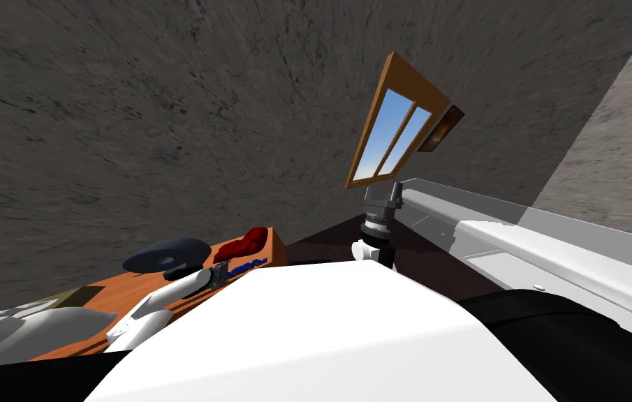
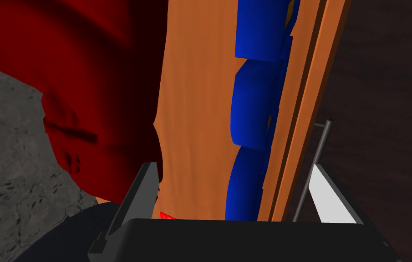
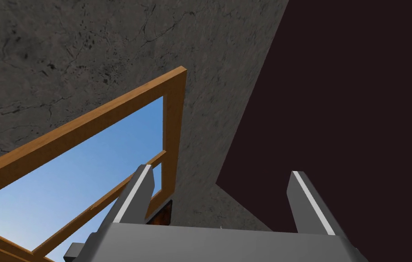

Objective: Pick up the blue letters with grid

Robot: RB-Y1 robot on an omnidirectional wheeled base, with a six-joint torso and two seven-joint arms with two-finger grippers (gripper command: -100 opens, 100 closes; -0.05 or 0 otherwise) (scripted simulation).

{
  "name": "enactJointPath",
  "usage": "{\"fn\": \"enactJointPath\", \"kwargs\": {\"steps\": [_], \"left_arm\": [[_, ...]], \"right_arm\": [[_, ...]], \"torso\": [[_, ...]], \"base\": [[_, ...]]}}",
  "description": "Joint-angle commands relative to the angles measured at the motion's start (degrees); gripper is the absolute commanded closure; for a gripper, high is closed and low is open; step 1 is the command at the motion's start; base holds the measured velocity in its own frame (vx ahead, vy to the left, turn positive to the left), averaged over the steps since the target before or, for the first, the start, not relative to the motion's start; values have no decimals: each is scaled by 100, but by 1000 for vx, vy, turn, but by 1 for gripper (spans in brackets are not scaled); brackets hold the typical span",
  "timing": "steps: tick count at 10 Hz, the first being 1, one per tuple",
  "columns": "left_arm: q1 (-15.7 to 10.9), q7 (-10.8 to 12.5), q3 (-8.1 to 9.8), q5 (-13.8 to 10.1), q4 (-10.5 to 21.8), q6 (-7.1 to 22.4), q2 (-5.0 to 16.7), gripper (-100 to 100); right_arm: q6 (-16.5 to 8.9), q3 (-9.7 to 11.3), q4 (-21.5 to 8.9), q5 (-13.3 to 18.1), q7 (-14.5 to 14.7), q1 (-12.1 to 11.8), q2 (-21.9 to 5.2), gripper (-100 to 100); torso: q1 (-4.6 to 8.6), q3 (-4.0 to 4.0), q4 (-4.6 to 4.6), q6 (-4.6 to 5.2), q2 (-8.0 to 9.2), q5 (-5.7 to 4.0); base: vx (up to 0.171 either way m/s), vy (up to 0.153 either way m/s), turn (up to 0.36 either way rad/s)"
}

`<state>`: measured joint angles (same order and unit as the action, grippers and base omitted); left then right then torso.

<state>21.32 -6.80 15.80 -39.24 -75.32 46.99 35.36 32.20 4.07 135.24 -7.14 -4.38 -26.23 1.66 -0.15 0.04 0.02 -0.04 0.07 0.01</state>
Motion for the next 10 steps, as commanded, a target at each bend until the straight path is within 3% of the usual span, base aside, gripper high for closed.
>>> {"fn": "enactJointPath", "kwargs": {"steps": [1,5,10], "left_arm": [[-71,-18,-4,-46,154,193,39,-100],[-196,-158,37,-475,776,913,318,-100],[-275,-257,30,-764,1217,1353,499,-100]], "right_arm": [[0,0,0,0,0,0,0,0],[0,0,0,0,0,0,0,0],[0,-1,0,0,0,0,0,0]], "torso": [[0,0,0,0,0,0],[-12,-1,0,0,-1,3],[-12,-1,0,-2,-1,3]], "base": [[-4,32,-69],[-5,53,-171],[-9,52,-106]]}}
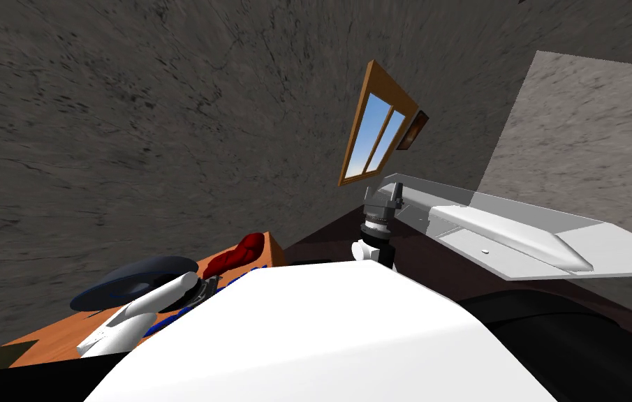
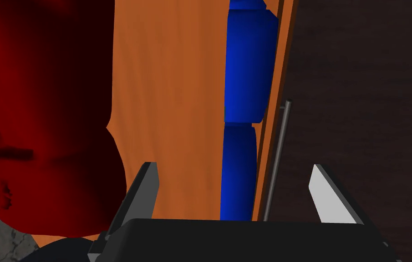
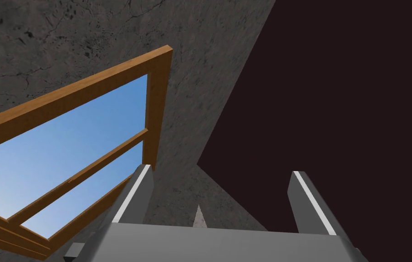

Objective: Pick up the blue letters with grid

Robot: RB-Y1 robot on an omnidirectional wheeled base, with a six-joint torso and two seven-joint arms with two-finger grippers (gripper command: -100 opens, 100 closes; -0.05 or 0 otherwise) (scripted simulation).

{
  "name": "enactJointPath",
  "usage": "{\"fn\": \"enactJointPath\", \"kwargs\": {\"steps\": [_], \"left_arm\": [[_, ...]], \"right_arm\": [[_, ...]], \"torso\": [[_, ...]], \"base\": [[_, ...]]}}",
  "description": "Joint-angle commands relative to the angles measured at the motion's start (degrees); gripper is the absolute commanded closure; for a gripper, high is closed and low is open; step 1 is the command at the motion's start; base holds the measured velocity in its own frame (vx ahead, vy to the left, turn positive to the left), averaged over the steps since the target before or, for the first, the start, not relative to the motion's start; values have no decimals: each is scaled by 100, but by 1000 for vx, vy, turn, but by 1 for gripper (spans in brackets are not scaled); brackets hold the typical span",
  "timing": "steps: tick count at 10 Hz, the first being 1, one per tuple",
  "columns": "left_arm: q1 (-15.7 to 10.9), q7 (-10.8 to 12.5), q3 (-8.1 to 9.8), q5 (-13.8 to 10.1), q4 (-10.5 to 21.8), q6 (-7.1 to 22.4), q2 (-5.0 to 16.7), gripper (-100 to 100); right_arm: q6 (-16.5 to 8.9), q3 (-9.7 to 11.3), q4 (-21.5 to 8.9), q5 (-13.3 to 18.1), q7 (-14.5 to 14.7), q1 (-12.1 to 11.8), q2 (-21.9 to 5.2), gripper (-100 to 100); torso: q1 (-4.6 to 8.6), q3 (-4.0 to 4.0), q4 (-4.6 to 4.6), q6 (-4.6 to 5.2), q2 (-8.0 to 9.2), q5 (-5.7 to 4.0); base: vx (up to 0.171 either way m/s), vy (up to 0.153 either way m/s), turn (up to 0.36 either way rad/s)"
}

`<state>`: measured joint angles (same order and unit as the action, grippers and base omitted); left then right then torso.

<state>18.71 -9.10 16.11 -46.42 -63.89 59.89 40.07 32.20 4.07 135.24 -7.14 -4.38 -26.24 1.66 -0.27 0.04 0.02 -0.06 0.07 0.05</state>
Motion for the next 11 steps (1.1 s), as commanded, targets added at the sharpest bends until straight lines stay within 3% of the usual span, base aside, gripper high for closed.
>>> {"fn": "enactJointPath", "kwargs": {"steps": [1,3,4,5,8,9,10,11], "left_arm": [[-33,-56,-11,-131,197,180,79,-100],[-26,-24,-13,-127,166,201,82,-100],[-24,-36,-12,-136,176,214,87,0],[-180,59,-53,-25,361,134,4,-100],[-490,246,-135,194,732,-22,-162,-100],[-447,194,-127,154,685,-2,-137,-100],[-458,205,-131,162,702,-15,-142,100],[-456,204,-130,161,700,-13,-141,100]], "right_arm": [[0,0,0,0,0,0,0,0],[0,0,0,0,0,0,0,0],[0,0,0,0,0,0,0,0],[0,0,0,0,0,0,1,0],[0,0,0,0,0,1,0,0],[0,0,0,0,0,1,0,0],[0,0,0,0,0,0,1,0],[0,0,0,0,0,0,1,0]], "torso": [[0,0,0,0,0,0],[-1,2,1,-2,4,0],[12,1,0,-2,1,-1],[21,-2,-1,-2,-3,-4],[10,17,7,0,29,-1],[12,17,6,0,29,-2],[20,9,4,-4,14,-4],[24,1,1,-3,1,-5]], "base": [[-19,74,-141],[-20,50,-51],[-2,6,1],[-42,22,-125],[-100,42,-154],[-38,10,-45],[0,0,0],[-6,-5,10]]}}
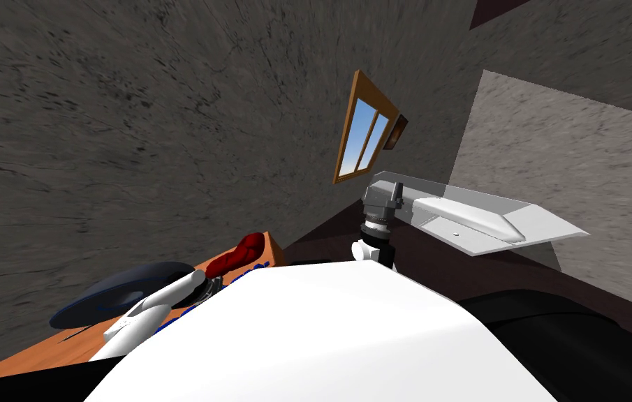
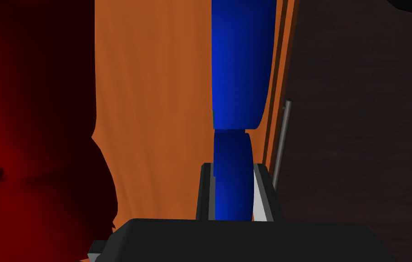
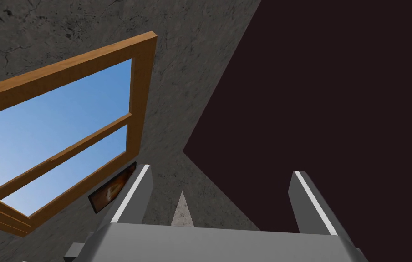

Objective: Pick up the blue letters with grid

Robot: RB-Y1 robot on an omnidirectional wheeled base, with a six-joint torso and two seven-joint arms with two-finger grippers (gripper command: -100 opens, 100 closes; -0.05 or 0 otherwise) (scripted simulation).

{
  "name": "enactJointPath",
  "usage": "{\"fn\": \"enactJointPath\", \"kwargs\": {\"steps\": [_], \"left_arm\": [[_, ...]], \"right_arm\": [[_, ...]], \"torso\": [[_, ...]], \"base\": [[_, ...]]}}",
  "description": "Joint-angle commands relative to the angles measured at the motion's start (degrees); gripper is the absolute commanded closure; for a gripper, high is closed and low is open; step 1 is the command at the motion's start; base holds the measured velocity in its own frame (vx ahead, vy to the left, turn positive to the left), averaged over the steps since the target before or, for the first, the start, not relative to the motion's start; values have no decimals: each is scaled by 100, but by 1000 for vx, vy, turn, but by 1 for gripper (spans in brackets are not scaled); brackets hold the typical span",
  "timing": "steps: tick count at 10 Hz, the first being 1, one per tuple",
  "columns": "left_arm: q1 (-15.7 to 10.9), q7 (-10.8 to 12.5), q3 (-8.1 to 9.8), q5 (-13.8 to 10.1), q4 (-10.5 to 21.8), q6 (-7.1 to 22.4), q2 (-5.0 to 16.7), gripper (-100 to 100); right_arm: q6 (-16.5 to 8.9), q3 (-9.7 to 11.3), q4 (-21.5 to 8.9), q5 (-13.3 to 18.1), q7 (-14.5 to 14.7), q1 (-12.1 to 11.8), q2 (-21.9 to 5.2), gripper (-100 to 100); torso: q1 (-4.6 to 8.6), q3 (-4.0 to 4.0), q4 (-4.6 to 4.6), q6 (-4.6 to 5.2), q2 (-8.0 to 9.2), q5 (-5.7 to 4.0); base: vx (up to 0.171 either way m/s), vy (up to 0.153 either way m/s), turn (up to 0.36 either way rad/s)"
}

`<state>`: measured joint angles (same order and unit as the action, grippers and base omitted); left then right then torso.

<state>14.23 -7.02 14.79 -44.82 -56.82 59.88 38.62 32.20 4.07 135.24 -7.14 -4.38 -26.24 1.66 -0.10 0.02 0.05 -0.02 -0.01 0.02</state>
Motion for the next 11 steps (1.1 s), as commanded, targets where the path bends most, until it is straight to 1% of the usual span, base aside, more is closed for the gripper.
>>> {"fn": "enactJointPath", "kwargs": {"steps": [1,3,4,5,9,10,11], "left_arm": [[0,0,0,0,0,0,0,100],[-1,2,0,0,0,-1,-1,100],[0,2,0,0,1,0,-2,0],[113,-56,38,-76,-161,57,66,100],[423,-243,120,-295,-532,213,232,100],[367,-243,106,-269,-436,169,210,100],[375,-243,109,-273,-454,180,213,0]], "right_arm": [[0,0,0,0,0,0,0,0],[0,0,0,0,0,0,0,0],[0,0,0,0,0,0,0,0],[0,0,0,0,0,0,0,0],[0,0,0,0,0,-1,0,0],[0,0,0,0,0,-1,0,0],[0,0,0,0,0,0,0,0]], "torso": [[0,0,0,0,0,0],[-1,-1,-1,-2,-2,-1],[1,-1,0,-1,-1,-3],[2,-1,0,-2,-1,-4],[19,-14,-4,-6,-27,-13],[21,-14,-3,-3,-27,-14],[16,-9,-2,-1,-17,-13]], "base": [[0,0,0],[0,0,0],[0,0,0],[40,-26,143],[77,-32,119],[32,-11,14],[6,-3,-4]]}}
